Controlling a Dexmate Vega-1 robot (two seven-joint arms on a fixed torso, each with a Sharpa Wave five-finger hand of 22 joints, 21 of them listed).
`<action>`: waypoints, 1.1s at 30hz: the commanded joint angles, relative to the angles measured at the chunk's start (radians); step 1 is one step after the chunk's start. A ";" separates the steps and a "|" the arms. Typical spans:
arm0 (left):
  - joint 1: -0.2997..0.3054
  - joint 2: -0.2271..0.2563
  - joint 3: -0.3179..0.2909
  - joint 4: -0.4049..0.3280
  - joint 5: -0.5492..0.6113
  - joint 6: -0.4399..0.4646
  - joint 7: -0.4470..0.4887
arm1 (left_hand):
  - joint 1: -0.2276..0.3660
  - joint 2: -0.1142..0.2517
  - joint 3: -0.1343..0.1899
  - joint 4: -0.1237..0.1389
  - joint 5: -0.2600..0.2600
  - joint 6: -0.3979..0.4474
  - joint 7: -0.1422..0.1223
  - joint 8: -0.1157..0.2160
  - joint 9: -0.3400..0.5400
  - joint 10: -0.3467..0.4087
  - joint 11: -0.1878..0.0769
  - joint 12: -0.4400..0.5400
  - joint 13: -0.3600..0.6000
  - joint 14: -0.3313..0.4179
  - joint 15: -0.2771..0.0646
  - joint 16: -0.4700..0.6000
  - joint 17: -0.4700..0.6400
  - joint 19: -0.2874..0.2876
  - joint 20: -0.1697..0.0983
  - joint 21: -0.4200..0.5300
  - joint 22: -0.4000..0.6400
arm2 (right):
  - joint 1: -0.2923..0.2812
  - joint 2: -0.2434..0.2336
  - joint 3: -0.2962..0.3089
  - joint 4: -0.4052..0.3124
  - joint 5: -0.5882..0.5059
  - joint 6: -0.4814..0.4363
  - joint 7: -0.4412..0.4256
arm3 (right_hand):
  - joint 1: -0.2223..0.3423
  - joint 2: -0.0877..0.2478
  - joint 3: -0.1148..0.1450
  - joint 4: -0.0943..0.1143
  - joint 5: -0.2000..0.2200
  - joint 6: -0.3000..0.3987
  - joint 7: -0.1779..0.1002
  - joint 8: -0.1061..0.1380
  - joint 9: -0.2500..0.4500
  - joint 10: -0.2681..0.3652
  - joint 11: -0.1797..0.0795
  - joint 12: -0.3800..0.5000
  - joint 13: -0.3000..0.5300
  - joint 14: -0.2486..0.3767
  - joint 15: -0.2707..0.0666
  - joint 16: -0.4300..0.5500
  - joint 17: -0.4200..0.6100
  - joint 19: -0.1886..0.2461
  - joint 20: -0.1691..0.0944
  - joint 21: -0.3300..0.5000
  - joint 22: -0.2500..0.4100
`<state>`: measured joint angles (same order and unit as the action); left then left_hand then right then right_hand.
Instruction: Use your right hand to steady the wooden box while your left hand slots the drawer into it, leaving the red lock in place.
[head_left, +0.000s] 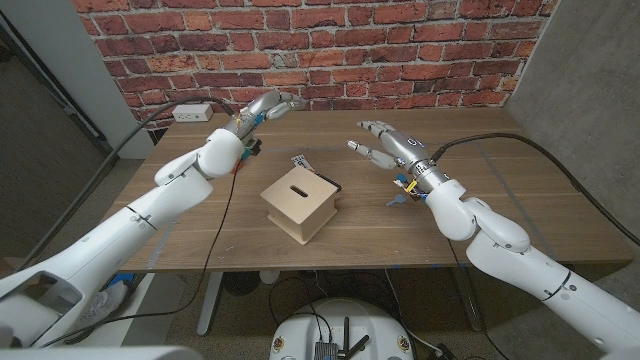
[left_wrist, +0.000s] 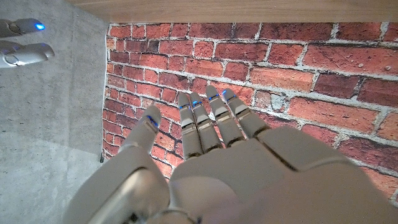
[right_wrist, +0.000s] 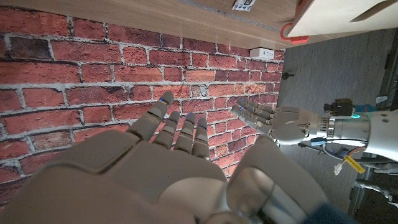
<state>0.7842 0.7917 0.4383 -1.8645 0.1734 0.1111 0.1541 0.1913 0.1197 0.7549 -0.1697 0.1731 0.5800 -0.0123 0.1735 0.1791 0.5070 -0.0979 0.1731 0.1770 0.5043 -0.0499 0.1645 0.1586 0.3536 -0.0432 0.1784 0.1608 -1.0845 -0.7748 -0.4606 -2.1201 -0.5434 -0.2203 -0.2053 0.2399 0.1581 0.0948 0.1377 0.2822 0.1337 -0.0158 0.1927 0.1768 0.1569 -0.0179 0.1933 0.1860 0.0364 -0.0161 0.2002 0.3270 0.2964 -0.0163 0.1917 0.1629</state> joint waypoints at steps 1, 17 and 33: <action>0.067 -0.014 -0.035 0.003 -0.058 -0.018 0.096 | 0.009 -0.008 0.005 -0.003 0.000 -0.022 -0.002 -0.002 0.002 -0.036 0.011 -0.005 0.002 -0.031 -0.053 -0.004 0.002 -0.004 -0.050 0.004 0.004 | -0.014 0.024 0.030 0.029 0.138 0.013 -0.076 | 0.006 0.009 -0.001 0.006 0.007 0.003 0.004 0.006 0.004 0.008 0.001 0.004 0.003 0.012 0.001 0.007 0.002 0.009 0.000 -0.005 0.003; 0.145 -0.036 -0.081 0.049 -0.195 -0.054 0.142 | 0.014 0.000 -0.043 0.006 -0.003 -0.237 -0.035 -0.008 -0.001 -0.245 0.062 -0.003 0.000 -0.207 0.010 -0.003 0.006 -0.029 -0.032 0.004 0.006 | -0.009 0.069 0.055 0.081 0.312 0.031 -0.144 | 0.006 0.009 -0.001 0.006 0.007 0.003 0.004 0.006 0.004 0.008 0.001 0.004 0.003 0.012 0.001 0.007 0.002 0.009 0.000 -0.005 0.003; 0.149 -0.123 -0.079 0.226 -0.308 -0.209 0.189 | 0.002 0.008 -0.064 0.016 -0.004 -0.271 -0.035 -0.003 -0.002 -0.302 0.058 0.000 0.000 -0.273 0.026 -0.001 0.008 -0.049 -0.026 0.002 0.006 | 0.030 0.083 0.081 0.190 0.532 0.116 -0.114 | 0.006 0.009 -0.001 0.006 0.007 0.003 0.004 0.006 0.004 0.008 0.001 0.004 0.003 0.012 0.001 0.007 0.002 0.009 0.000 -0.005 0.003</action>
<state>0.9261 0.7176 0.3597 -1.7432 -0.0634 0.0127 0.3175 0.1976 0.1270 0.6950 -0.1547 0.1731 0.3157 -0.0471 0.1662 0.1768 0.2108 -0.0411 0.1731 0.1770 0.2408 -0.0247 0.1645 0.1645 0.3067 -0.0396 0.1784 0.1657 -1.0796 -0.6950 -0.3919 -1.9939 -0.1386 -0.1499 -0.3393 0.2399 0.1581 0.0948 0.1377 0.2822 0.1337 -0.0158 0.1927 0.1768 0.1569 -0.0179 0.1933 0.1859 0.0364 -0.0161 0.2002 0.3270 0.2964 -0.0163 0.1917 0.1630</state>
